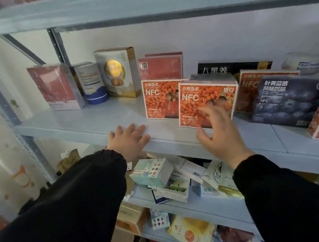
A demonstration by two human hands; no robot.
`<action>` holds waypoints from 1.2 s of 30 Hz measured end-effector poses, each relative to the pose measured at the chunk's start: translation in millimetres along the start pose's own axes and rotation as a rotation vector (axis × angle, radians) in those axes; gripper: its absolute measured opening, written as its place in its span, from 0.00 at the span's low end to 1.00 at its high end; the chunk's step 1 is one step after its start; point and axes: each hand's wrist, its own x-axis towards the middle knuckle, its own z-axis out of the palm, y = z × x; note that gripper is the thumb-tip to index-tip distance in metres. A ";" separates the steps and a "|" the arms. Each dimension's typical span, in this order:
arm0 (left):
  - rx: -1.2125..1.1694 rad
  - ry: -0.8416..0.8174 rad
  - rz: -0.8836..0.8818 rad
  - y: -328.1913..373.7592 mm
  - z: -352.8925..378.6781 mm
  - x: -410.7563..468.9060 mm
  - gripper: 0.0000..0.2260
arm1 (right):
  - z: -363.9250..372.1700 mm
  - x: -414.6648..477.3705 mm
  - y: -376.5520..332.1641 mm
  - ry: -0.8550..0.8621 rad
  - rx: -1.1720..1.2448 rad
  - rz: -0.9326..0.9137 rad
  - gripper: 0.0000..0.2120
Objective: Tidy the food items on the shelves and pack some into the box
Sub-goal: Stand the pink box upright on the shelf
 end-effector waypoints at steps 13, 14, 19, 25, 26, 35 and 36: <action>-0.094 -0.094 -0.131 -146.6 37.0 34.8 0.32 | 150.2 85.5 -94.9 -0.944 -0.243 -0.023 0.30; -0.107 -0.087 -0.141 -158.6 39.3 37.0 0.31 | 161.7 93.5 -98.7 -0.952 -0.247 -0.012 0.30; -0.221 -0.086 -0.306 -208.1 37.2 40.8 0.29 | 212.8 130.2 -117.5 -0.980 -0.272 0.013 0.32; -0.327 -0.081 -0.363 -279.6 44.3 50.5 0.31 | 268.0 176.0 -141.1 -0.999 -0.317 0.090 0.35; -0.327 -0.080 -0.362 -291.0 46.3 53.5 0.32 | 277.8 183.6 -143.7 -1.000 -0.328 0.103 0.36; -0.473 0.067 -0.461 -363.9 58.2 95.1 0.35 | 335.3 226.0 -154.0 -0.954 -0.346 0.161 0.39; -0.547 0.100 -0.504 -369.1 58.5 102.5 0.37 | 339.2 228.5 -152.1 -0.949 -0.344 0.160 0.39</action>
